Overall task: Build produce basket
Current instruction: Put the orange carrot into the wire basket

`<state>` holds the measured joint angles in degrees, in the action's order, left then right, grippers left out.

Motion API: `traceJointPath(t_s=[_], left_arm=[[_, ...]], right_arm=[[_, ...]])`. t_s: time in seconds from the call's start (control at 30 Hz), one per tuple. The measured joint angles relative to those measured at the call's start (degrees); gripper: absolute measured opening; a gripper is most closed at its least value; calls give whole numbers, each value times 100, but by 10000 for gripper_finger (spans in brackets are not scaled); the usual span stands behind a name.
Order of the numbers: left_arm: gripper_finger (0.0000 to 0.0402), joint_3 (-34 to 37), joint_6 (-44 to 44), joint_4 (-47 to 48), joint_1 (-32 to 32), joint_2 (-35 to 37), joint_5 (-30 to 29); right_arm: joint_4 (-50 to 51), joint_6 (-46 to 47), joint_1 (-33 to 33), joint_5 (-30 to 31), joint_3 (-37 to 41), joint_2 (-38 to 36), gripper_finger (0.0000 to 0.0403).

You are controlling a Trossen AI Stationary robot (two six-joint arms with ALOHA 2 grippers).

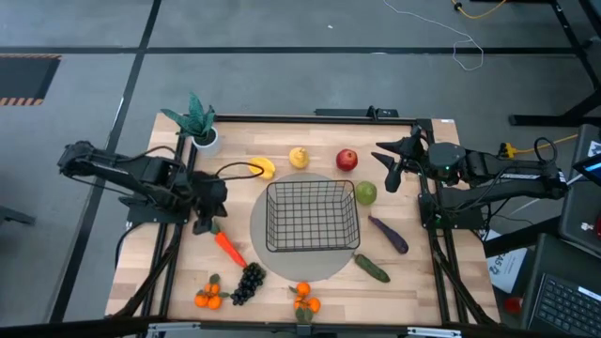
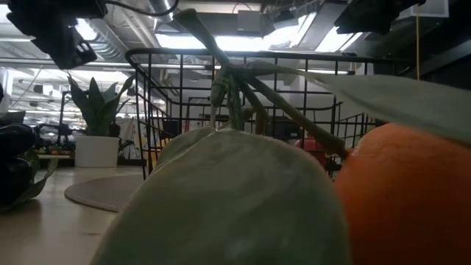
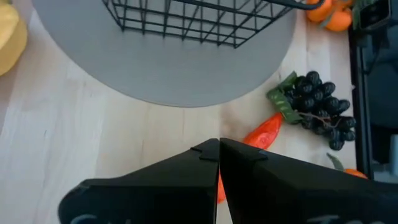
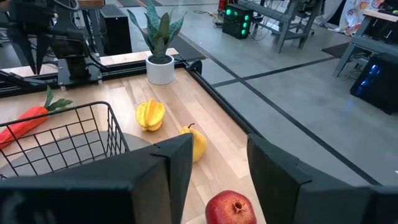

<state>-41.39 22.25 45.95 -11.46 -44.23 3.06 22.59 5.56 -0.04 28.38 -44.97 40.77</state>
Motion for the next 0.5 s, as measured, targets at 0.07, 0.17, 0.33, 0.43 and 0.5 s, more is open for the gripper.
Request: traceJointPath(t_s=[0.07, 0.17, 0.33, 0.43, 0.5], left_arm=[[0, 0, -22, -4, -71, -2, 1], [3, 0, 341, -4, -171, -4, -198], [30, 0, 1065, -4, -235, -83, -404], [56, -2, 1067, -10, -296, -177, -405], [75, -4, 1081, -31, -338, -262, -403]], right_arm=[[0, 0, -2, 0, 0, 0, 150], [0, 0, -1, 0, -1, 0, 150], [0, -2, 0, 0, -1, 0, 150], [-1, -2, -1, 0, 0, 0, 150], [-2, -2, 0, 0, 0, 0, 150]])
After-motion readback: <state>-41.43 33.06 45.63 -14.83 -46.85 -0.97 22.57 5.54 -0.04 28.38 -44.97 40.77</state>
